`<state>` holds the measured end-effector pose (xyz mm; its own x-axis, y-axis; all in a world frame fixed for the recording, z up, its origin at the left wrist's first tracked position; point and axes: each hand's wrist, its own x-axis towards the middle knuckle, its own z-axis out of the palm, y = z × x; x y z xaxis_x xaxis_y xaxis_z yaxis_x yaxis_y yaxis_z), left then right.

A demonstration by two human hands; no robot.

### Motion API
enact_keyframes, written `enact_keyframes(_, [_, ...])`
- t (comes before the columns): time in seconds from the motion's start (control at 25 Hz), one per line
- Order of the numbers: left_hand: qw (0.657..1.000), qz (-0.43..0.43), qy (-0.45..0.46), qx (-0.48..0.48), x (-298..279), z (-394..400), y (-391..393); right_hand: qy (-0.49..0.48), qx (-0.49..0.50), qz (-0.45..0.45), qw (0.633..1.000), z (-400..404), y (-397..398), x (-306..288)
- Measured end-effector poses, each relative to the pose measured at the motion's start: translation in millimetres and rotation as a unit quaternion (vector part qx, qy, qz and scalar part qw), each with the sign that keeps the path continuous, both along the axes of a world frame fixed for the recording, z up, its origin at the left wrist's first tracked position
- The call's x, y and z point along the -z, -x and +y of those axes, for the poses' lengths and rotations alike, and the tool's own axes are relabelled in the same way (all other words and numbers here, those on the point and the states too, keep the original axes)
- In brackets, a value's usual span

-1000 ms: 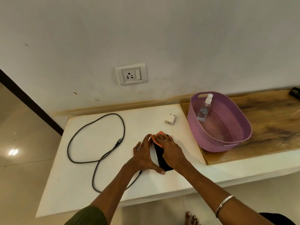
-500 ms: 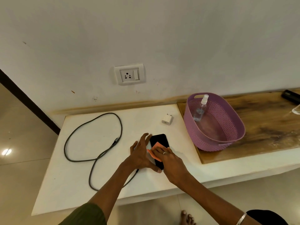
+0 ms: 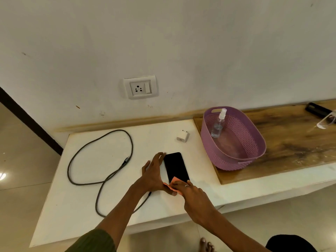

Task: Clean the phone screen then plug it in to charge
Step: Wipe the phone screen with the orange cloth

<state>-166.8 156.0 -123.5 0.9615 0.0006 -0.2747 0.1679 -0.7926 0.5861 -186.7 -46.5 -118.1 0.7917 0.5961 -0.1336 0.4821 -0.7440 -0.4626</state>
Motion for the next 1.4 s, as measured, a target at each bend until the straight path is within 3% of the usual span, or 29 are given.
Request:
enact_keyframes(0.28, [1.0, -0.01, 0.007, 0.002, -1, 2, 1, 0.049, -0.011, 0.02, 0.999, -30, 13, 8])
enact_keyframes(0.48, [1.0, 0.0, 0.015, -0.007, -2, 1, 2, 0.079, 0.045, 0.059, 0.994, -48, 13, 8])
enact_keyframes(0.72, [1.0, -0.007, 0.017, -0.014, -3, 0, 3, 0.069, 0.057, 0.088, 0.992, -47, 13, 2])
enact_keyframes(0.92, [1.0, -0.006, 0.021, -0.014, -3, 0, 2, -0.012, 0.08, 0.054, 0.995, -29, -6, 2])
enact_keyframes(1.04, [1.0, -0.001, 0.019, -0.013, -1, 0, 1, -0.06, 0.097, 0.083, 0.99, -7, -39, 3])
enact_keyframes(1.4, [1.0, -0.006, 0.011, -0.003, 2, 2, 1, -0.012, 0.116, 0.049, 0.992, 39, -95, 5])
